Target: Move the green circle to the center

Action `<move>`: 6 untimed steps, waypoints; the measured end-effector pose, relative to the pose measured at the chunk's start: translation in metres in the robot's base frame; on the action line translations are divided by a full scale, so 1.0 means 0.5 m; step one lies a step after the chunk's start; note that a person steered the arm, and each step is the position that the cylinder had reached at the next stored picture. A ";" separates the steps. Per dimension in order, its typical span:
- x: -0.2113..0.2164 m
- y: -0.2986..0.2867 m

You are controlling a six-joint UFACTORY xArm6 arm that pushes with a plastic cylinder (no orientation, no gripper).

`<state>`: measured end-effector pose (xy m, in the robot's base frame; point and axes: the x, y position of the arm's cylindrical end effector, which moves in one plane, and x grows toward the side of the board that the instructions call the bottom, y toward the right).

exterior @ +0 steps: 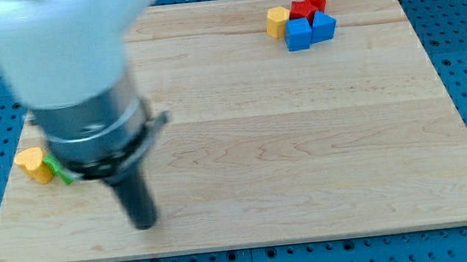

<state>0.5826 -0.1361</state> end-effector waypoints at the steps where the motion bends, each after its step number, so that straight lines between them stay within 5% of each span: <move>1: -0.041 -0.091; 4: -0.245 0.012; 6: -0.249 0.122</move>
